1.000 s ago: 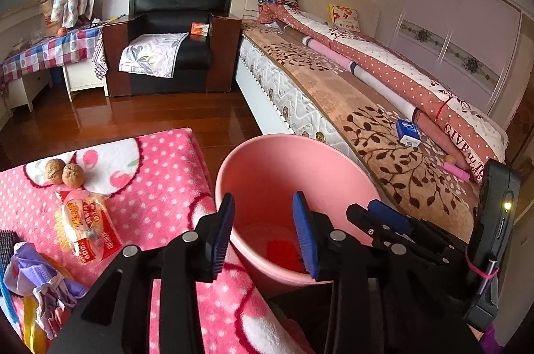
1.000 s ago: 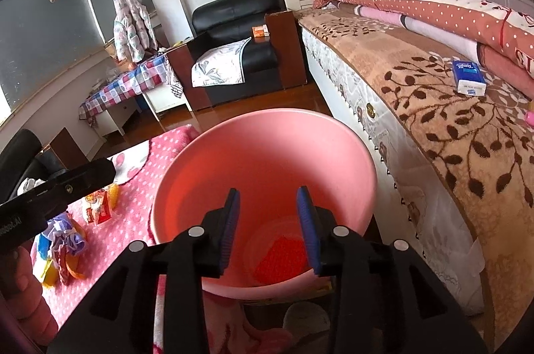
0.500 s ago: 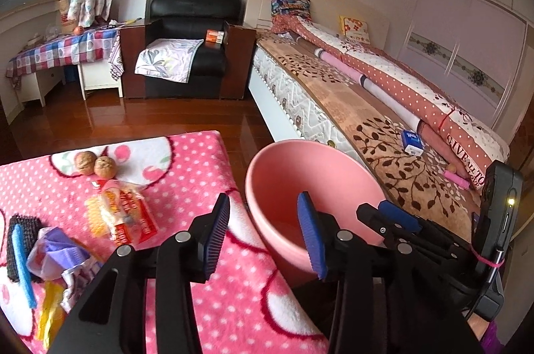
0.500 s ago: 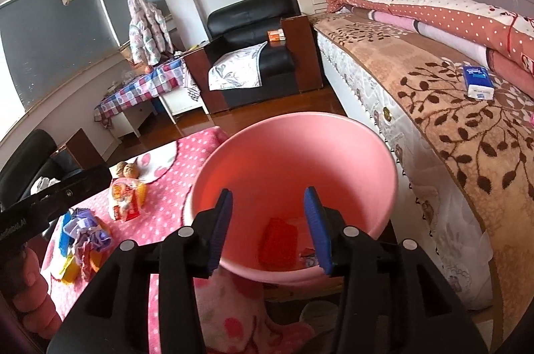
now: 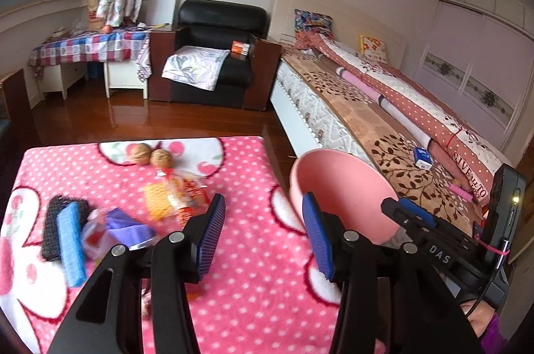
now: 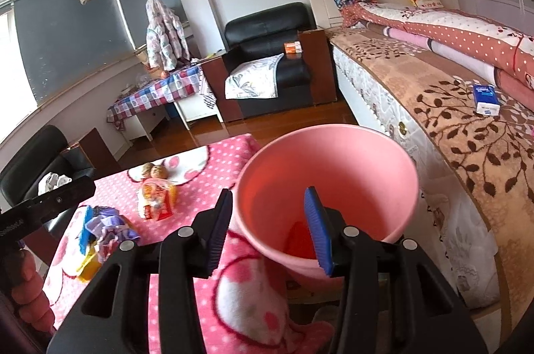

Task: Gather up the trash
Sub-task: 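Move both open tools back over the table trash, then grasp the blue scrub pad with the left tool while the right tool grasps the clear bread bag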

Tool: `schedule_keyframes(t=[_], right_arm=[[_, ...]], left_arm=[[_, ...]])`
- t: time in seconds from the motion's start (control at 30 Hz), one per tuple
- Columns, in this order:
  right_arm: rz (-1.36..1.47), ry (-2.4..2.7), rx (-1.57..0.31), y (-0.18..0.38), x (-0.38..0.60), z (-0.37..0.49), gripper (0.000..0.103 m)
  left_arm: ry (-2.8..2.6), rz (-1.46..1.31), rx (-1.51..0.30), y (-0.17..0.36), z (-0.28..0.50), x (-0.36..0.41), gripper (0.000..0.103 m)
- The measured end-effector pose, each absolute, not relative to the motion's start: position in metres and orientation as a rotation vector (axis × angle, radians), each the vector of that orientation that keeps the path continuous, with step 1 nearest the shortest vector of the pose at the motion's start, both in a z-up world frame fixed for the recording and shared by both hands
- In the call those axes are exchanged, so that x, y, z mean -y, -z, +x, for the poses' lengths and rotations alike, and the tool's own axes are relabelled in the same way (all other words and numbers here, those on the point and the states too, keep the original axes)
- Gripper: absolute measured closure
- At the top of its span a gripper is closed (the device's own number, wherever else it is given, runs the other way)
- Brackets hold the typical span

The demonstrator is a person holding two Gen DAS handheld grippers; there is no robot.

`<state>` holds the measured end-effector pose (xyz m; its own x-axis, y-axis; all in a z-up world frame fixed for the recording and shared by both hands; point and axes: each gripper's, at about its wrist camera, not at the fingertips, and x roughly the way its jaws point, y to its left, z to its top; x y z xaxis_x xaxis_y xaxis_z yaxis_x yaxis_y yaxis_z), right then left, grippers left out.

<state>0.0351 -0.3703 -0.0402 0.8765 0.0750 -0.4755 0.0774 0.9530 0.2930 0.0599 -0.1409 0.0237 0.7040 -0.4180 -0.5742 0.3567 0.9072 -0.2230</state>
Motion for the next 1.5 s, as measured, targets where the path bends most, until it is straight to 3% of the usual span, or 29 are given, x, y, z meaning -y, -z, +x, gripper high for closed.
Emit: schedule_keyframes(t=[0.63, 0.93, 1.5], right_arm=[[0.275, -0.076, -0.487, 0.039, 0.322, 0.027, 0.057], [0.259, -0.147, -0.548, 0.053, 0.298, 0.039, 0.057], [0.230, -0.198, -0.634, 0.071, 0.269, 0.054, 0.057]], left_arm=[[0.243, -0.129, -0.657, -0.021, 0.030, 0.043, 0.053], [0.114, -0.135, -0.716, 0.008, 0.022, -0.004, 0.053], [0.092, -0.119, -0.774, 0.048, 0.068, 0.008, 0.053]])
